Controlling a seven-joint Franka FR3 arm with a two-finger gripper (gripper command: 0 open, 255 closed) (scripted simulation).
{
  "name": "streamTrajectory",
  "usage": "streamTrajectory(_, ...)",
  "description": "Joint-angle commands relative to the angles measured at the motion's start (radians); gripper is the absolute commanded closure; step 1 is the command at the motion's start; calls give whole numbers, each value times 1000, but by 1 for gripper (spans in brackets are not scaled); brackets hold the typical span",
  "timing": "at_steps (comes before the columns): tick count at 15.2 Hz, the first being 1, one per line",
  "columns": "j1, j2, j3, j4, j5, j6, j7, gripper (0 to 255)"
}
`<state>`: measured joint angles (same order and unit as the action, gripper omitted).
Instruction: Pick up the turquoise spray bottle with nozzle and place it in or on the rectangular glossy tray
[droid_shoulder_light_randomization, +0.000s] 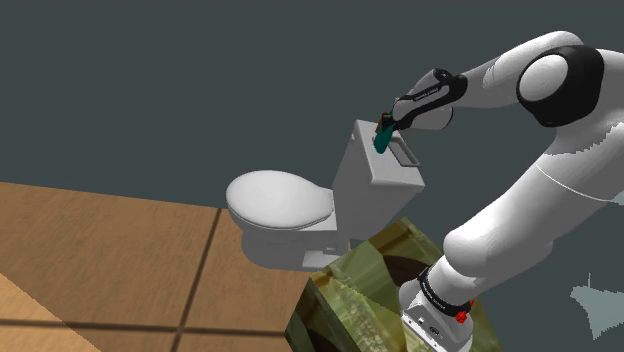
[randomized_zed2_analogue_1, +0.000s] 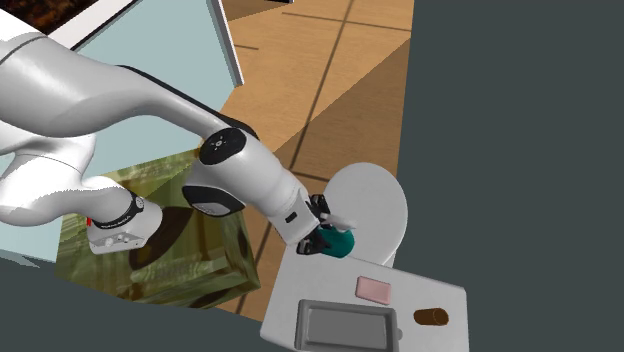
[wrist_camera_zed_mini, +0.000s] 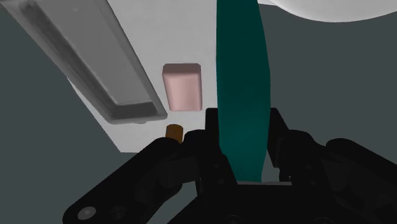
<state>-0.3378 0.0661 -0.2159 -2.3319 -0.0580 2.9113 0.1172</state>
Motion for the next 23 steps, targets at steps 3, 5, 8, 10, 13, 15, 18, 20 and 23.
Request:
streamTrajectory(3, 3, -36, -2, 22, -14, -57, 9, 255)
streamTrajectory(5, 4, -54, -2, 31, -19, -84, 12, 255)
streamTrajectory(8, -19, -26, -17, 66, 59, -91, -91, 255)
streamTrajectory(10, -45, 6, -28, 105, 136, -99, -192, 255)
streamTrajectory(13, -96, 60, -31, 173, 243, -120, -332, 255)
streamTrajectory(15, -134, 99, -30, 226, 306, -140, -416, 255)
streamTrajectory(18, -198, 162, -21, 313, 381, -177, -523, 255)
streamTrajectory(20, -241, 205, -14, 374, 420, -204, -580, 255)
streamTrajectory(23, -250, 226, -1, 363, 444, -172, -602, 255)
